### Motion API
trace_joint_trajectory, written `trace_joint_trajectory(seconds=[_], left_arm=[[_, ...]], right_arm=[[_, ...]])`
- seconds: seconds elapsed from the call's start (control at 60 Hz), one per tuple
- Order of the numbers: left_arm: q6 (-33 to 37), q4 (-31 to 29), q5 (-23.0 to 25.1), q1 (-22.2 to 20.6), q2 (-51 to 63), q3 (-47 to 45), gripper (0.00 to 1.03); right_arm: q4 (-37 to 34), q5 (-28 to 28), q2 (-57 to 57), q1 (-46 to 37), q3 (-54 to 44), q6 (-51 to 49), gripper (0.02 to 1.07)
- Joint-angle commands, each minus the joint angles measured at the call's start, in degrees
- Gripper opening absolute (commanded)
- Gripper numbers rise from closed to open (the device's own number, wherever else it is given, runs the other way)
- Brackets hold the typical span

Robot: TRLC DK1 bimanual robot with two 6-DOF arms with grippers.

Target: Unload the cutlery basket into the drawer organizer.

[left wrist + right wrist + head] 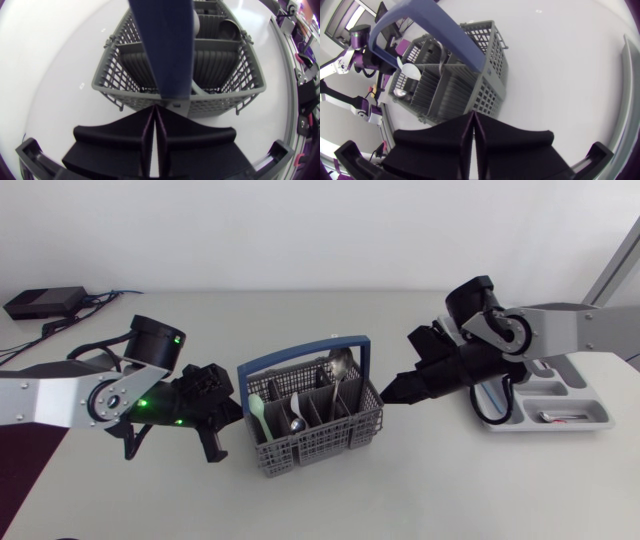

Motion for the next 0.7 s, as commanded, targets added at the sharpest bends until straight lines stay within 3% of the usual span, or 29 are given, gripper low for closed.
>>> trace_joint_trajectory(seconds=[0.0, 0.417, 0.683], left_arm=[[0.0, 1.3, 1.3, -1.2, 2.9, 3.5, 0.04], [-1.7, 1.3, 0.9, -4.0, 9.3, 10.6, 0.04], [-1.3, 1.3, 0.7, 0.0, 10.8, 12.1, 0.04]], right_arm=[[-0.1, -1.5, -2.0, 0.3, -2.2, -1.6, 0.07], [-0.5, 0.1, -6.6, -2.0, -6.3, -2.8, 0.08], [-0.2, 1.8, -5.4, 0.9, -5.5, -2.2, 0.08]])
